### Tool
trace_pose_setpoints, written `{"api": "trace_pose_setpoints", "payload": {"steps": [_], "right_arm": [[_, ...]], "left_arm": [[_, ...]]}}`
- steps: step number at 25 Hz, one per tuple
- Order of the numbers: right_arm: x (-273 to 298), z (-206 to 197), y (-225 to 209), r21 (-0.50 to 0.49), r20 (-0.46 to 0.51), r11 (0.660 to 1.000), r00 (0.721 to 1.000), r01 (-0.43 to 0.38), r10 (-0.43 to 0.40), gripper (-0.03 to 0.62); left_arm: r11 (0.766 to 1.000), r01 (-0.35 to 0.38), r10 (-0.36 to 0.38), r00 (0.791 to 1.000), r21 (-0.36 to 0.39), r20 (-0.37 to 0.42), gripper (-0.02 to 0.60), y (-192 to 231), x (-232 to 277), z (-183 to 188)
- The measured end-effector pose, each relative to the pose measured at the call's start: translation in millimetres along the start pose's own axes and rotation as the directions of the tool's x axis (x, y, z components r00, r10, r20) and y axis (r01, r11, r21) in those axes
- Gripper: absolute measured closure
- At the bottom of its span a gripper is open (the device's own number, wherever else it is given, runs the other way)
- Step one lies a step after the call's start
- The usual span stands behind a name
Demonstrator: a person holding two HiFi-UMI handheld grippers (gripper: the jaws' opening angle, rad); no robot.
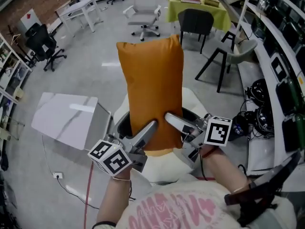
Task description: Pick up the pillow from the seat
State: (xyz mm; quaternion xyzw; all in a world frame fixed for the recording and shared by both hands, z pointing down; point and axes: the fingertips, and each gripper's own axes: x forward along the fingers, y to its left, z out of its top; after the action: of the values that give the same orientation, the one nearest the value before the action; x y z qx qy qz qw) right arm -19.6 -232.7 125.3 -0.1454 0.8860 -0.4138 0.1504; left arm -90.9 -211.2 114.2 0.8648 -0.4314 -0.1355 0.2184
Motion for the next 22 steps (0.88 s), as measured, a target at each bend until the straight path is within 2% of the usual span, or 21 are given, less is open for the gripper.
{"api": "trace_pose_setpoints", "payload": {"steps": [5, 10, 19, 22], "right_arm": [[4, 19, 43, -0.119, 0.016, 0.993, 1.000, -0.014, 0.017, 0.169], [5, 25, 80, -0.199, 0.033, 0.979, 0.998, -0.045, 0.053, 0.161], [2, 20, 102, -0.272, 0.013, 0.960, 0.997, -0.073, 0.080, 0.149], [3, 16, 102, -0.329, 0.000, 0.943, 0.999, -0.046, 0.049, 0.131]], "left_arm": [[0.996, 0.041, -0.046, 0.997, 0.079, 0.062, 0.120, -29, -13, 41], [0.985, 0.077, -0.093, 0.991, 0.154, 0.096, 0.120, -54, -27, 64], [0.973, 0.118, -0.141, 0.984, 0.197, 0.108, 0.120, -69, -39, 70], [0.969, 0.135, -0.156, 0.984, 0.206, 0.085, 0.120, -71, -35, 69]]}}
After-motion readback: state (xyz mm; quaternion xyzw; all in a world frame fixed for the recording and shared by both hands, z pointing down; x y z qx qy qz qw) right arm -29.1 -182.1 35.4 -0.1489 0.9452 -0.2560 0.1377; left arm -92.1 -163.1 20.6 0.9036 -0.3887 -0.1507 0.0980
